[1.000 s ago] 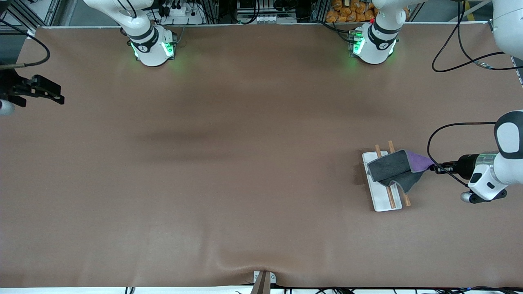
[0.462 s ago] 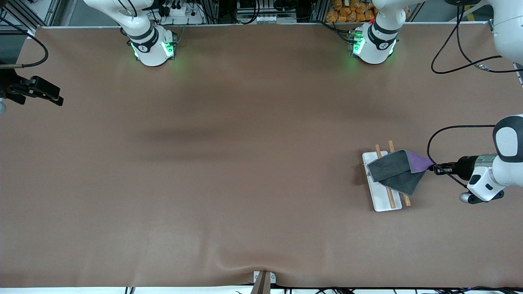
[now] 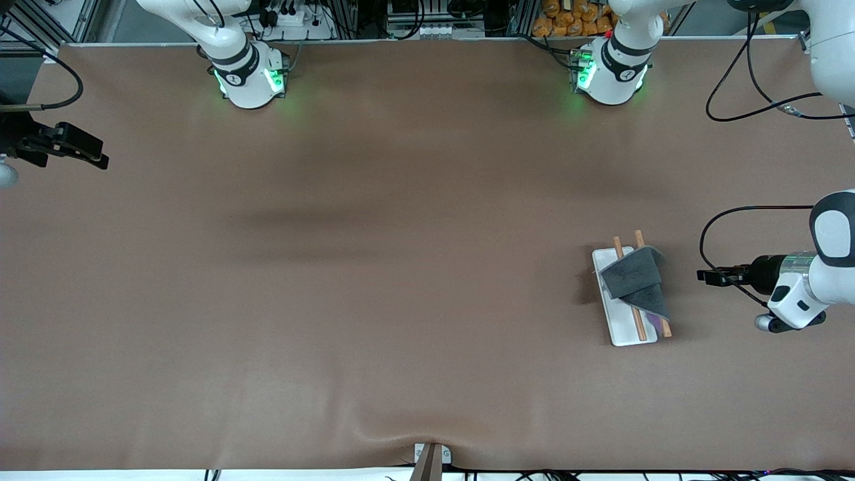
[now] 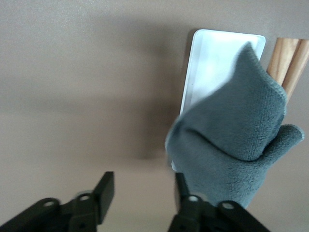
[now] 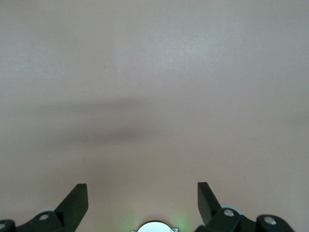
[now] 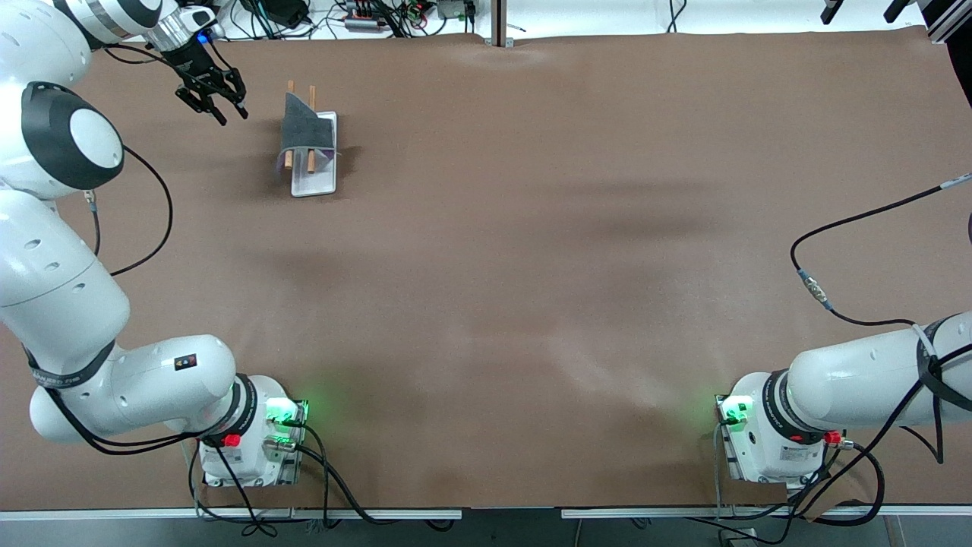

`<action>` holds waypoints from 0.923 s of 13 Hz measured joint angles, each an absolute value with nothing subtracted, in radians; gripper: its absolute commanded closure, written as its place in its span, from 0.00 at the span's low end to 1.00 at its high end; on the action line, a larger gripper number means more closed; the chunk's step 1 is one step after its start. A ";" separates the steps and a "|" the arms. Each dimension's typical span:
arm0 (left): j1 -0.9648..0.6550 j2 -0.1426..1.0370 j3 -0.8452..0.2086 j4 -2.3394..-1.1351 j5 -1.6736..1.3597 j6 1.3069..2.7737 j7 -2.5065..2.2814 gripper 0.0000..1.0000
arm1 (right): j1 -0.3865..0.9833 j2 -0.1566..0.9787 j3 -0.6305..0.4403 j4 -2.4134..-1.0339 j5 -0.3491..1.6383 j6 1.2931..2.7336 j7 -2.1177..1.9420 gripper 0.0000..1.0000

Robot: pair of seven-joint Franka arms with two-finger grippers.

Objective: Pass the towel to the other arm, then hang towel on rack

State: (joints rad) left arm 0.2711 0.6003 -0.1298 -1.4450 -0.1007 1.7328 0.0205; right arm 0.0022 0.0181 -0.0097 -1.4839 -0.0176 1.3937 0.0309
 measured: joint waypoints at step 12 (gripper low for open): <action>0.266 0.327 -0.166 -1.413 -0.009 1.729 0.171 0.00 | -0.043 0.020 -0.014 -1.483 0.067 1.411 0.034 0.00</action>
